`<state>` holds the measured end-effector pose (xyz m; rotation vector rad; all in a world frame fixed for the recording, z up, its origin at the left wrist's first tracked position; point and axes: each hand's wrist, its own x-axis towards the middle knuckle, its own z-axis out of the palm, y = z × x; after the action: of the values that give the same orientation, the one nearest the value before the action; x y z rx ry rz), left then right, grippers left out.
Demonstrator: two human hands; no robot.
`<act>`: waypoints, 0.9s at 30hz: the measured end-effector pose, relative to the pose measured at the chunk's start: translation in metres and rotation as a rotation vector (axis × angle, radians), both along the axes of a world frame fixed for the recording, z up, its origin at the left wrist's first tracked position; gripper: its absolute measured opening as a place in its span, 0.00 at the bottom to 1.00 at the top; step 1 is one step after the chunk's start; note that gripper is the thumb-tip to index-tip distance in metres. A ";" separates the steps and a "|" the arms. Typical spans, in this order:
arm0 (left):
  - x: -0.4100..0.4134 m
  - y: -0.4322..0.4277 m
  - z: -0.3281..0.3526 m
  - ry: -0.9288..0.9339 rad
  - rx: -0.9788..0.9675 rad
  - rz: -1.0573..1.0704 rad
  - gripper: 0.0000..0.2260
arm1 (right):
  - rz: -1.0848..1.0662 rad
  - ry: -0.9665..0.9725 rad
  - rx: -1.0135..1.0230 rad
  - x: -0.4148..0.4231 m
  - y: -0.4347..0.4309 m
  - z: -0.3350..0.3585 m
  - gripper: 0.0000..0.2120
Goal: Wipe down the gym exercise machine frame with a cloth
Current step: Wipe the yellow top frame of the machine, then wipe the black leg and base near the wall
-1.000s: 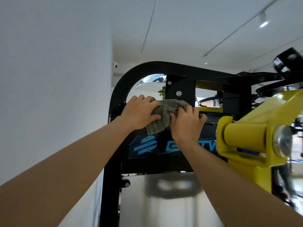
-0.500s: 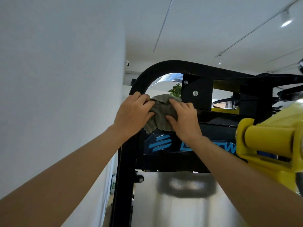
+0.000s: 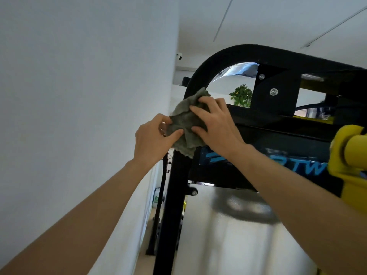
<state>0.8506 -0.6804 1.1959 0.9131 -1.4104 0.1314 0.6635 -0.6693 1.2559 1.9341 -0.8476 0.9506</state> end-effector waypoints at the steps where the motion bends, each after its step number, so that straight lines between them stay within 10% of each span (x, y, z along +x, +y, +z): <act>1: 0.000 -0.001 -0.008 0.033 0.044 -0.035 0.14 | 0.008 -0.007 0.001 0.004 0.000 -0.007 0.26; 27: -0.003 0.022 -0.150 0.253 0.363 -0.549 0.15 | 0.150 -0.331 0.030 0.023 0.000 -0.203 0.13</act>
<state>0.8481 -0.6580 1.0459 0.7666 -1.4173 -0.6499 0.6868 -0.6695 1.0527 1.9147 -0.9139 1.3821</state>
